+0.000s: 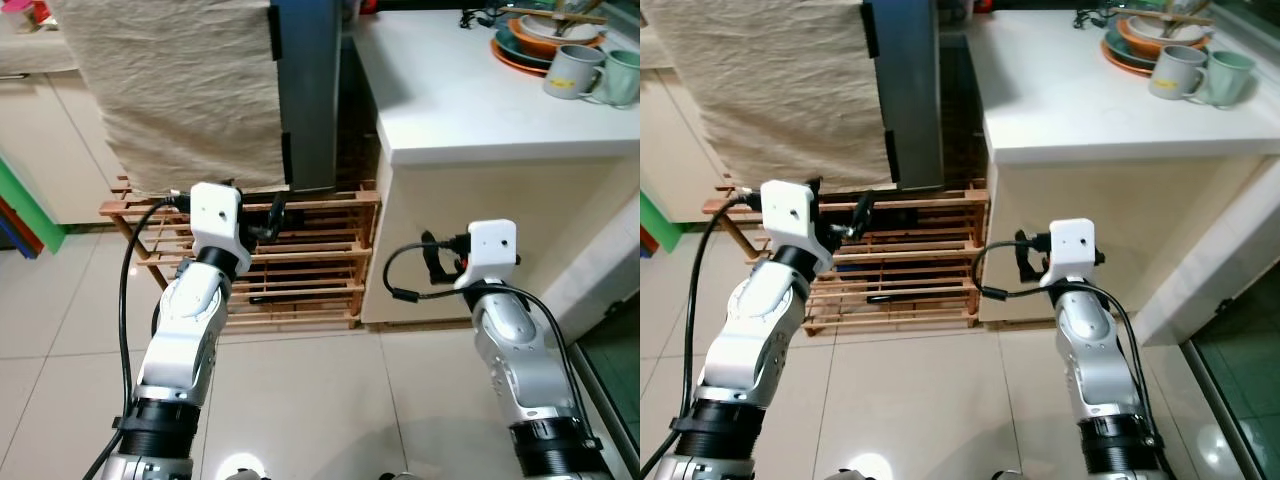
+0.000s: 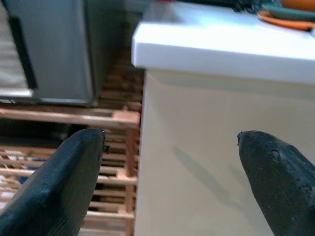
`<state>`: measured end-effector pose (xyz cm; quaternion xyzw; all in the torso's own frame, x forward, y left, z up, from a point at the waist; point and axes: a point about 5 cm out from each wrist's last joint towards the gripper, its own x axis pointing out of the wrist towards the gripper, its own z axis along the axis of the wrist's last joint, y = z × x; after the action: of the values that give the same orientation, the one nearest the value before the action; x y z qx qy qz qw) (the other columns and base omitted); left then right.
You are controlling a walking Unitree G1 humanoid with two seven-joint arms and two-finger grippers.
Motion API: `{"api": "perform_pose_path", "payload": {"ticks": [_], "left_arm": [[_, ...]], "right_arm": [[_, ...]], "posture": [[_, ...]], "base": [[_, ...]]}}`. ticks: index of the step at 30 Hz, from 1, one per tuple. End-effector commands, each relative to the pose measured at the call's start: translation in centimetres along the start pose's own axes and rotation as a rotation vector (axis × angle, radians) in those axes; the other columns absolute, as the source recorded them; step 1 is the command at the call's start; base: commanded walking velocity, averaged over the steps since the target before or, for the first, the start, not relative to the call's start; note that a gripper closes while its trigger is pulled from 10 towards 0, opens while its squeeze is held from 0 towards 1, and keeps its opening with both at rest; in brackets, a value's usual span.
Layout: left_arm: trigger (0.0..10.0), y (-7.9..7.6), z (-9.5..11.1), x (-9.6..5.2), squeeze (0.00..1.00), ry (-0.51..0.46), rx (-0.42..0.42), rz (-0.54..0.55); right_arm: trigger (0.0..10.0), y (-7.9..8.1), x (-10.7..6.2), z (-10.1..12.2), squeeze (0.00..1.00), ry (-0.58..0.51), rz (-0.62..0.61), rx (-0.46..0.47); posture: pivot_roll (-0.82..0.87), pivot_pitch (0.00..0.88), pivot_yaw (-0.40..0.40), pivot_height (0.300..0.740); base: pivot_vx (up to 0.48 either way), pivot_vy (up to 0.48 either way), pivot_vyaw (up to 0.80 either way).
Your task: Restocking fridge
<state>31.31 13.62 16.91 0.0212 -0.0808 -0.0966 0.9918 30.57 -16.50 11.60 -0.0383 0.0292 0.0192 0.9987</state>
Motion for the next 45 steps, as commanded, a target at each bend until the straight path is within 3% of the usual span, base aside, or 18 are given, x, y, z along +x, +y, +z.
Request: {"api": "perform_pose_path", "payload": {"ticks": [1, 5, 8, 12, 22, 26, 36, 42, 45], "left_arm": [[10.0, -0.1, 0.1, 0.0, 0.0, 0.006, -0.002, 0.01], [10.0, -0.5, 0.7, -0.1, 0.0, -0.007, -0.02, -0.01], [10.0, -0.8, 0.3, -0.1, 0.0, 0.057, -0.029, -0.005], [10.0, -0.9, -0.4, -0.4, 0.0, 0.101, -0.015, -0.025], [10.0, -0.7, -0.9, -0.3, 0.0, 0.14, 0.005, 0.0], [10.0, -0.2, -1.4, -0.1, 0.0, 0.159, -0.039, 0.052], [10.0, -0.6, -1.1, 0.9, 0.0, 0.143, -0.05, 0.029], [10.0, -0.5, -0.7, 1.3, 0.0, 0.127, 0.039, 0.036], [10.0, -0.6, -0.6, 1.4, 0.0, 0.122, 0.031, 0.031]], "right_arm": [[10.0, -0.5, 0.1, 0.1, 0.29, -0.012, -0.019, 0.01], [10.0, -0.9, 0.4, 0.1, 0.29, -0.031, -0.033, -0.014], [10.0, -2.3, -0.3, 0.1, 0.29, -0.04, -0.103, -0.002], [10.0, -2.7, -1.0, 0.1, 0.29, -0.036, -0.116, 0.0], [10.0, -2.2, -0.9, 0.1, 0.3, -0.042, -0.073, -0.023], [10.0, -1.8, -0.6, -0.2, 0.31, -0.032, -0.053, -0.028], [10.0, -2.0, -0.7, 0.1, 0.31, -0.045, -0.043, -0.034], [10.0, -1.7, -0.5, 0.1, 0.31, -0.053, -0.047, -0.025], [10.0, -1.5, -0.4, 0.1, 0.31, -0.055, -0.046, -0.022]], "posture": [[0.02, 0.0, -0.021, 0.74], [0.02, 0.0, -0.009, 0.74], [-0.02, 0.0, 0.031, 0.74], [-0.05, 0.0, 0.03, 0.74], [-0.04, 0.0, 0.015, 0.74], [-0.05, 0.0, 0.016, 0.74], [-0.07, 0.0, 0.048, 0.74], [-0.07, 0.0, 0.067, 0.74], [-0.07, 0.0, 0.066, 0.74]], "base": [[0.0, 0.0, 0.0], [0.0, 0.0, 0.0], [0.399, 0.265, 0.0], [0.292, 0.383, 0.0], [0.372, 0.25, 0.0], [0.431, 0.0, 0.0], [0.432, 0.0, 0.0], [0.284, 0.0, 0.0], [0.0, 0.0, 0.0]]}}
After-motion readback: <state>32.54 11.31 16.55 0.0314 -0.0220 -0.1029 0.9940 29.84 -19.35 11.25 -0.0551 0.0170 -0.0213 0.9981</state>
